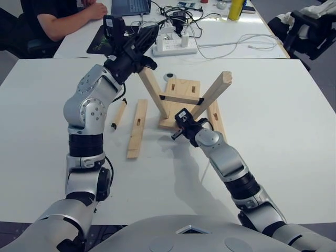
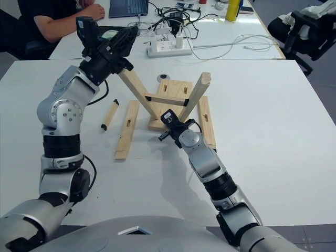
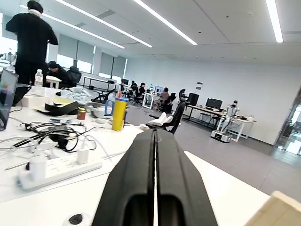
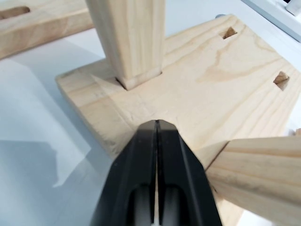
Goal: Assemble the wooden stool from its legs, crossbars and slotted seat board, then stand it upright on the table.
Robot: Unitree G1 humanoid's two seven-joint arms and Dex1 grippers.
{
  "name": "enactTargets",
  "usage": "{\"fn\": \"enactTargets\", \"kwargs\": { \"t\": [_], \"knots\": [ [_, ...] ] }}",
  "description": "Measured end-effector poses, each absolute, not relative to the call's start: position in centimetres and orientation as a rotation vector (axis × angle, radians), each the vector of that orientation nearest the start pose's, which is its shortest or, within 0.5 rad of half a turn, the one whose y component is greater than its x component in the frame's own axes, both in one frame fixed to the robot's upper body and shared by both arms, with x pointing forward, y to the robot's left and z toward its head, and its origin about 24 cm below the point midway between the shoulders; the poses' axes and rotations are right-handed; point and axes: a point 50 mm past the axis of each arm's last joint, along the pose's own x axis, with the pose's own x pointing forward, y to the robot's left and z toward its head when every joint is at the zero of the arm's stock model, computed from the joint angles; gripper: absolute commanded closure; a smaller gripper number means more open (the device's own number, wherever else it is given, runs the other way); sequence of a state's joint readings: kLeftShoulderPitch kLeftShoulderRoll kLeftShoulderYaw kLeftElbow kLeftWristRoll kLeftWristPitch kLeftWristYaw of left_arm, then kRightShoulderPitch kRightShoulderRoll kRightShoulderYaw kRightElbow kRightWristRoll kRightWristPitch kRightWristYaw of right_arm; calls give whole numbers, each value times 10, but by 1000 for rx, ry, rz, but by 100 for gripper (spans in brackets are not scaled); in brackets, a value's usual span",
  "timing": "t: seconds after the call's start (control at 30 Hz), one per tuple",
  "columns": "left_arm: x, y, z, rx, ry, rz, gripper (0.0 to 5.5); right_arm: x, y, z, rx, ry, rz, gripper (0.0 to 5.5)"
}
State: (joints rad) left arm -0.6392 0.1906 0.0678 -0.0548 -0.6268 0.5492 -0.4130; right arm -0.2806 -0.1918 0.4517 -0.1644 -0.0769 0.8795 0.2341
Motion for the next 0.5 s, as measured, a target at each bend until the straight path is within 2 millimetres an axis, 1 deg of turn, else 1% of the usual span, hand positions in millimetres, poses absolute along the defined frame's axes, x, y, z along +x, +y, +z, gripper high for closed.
{"fn": "enactTargets", "kwargs": {
  "t": [0.1, 0.17, 0.2, 0.27, 0.3, 0.33, 0.37, 0.4, 0.43, 0.47, 0.5],
  "knots": [
    [323, 104, 209, -321, -184, -804, 548, 263, -73, 50, -420, 503, 564, 550],
    [325, 105, 228, -322, -231, -804, 548, 263, -73, 50, -418, 502, 564, 550],
    [325, 108, 245, -309, -278, -807, 548, 263, -72, 50, -416, 500, 565, 550],
    [322, 120, 292, -265, -416, -795, 548, 262, -71, 50, -411, 499, 564, 550],
    [320, 124, 306, -248, -460, -789, 548, 262, -71, 50, -411, 499, 564, 550],
    [314, 131, 330, -211, -534, -777, 548, 262, -71, 50, -411, 500, 562, 550],
    [311, 135, 342, -190, -574, -771, 548, 262, -71, 49, -412, 501, 560, 550],
    [308, 138, 349, -170, -596, -765, 548, 262, -71, 49, -413, 501, 558, 550],
    [308, 140, 351, -158, -601, -761, 548, 262, -71, 49, -415, 501, 556, 550],
    [308, 141, 351, -150, -596, -759, 548, 262, -71, 49, -415, 501, 556, 550],
    [311, 142, 346, -146, -579, -755, 548, 262, -71, 49, -415, 501, 556, 550]
  ]
}}
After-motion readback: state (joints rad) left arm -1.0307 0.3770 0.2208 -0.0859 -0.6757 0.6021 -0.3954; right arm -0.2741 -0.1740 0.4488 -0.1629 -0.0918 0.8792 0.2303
